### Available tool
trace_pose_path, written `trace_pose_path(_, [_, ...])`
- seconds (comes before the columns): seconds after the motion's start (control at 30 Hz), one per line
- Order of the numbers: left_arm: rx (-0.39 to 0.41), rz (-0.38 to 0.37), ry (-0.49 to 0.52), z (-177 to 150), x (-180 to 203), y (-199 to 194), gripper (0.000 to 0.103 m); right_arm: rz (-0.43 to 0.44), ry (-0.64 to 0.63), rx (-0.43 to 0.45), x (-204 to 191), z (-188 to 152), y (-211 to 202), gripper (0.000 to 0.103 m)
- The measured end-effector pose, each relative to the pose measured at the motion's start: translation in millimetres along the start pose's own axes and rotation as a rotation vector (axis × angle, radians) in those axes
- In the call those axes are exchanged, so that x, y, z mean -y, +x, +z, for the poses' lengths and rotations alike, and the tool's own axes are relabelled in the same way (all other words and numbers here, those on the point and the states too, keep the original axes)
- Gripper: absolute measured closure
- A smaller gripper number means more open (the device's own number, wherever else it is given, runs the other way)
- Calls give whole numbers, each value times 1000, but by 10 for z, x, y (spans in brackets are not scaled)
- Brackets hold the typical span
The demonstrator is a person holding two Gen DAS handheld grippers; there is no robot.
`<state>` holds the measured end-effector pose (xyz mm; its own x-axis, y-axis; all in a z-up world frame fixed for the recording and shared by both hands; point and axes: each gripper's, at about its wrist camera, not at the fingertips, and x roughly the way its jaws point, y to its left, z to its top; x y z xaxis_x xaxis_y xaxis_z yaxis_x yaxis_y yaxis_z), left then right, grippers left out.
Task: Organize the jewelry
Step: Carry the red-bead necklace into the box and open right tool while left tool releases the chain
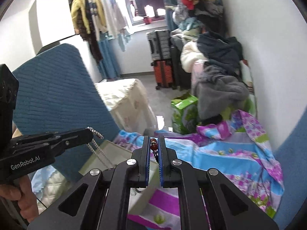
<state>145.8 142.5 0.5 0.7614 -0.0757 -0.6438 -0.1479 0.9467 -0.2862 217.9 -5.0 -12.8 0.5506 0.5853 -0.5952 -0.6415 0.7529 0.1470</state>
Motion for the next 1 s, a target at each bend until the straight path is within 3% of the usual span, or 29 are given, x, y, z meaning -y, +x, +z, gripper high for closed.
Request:
trace_pose_path(0.37, [-58,97,-123,-306,-797,305,100,75,-51,-122,-438,-272,717,98])
trace_pose_path(0.73, [-202,125,-183,-740,-1115,844,100,65,-70,-293,-476,-780,1357,98])
trace_pose_path(1.0, [-277,137,-202,-989,-1221,1098,100,53,-79,-367,-434,-1023,1608,98])
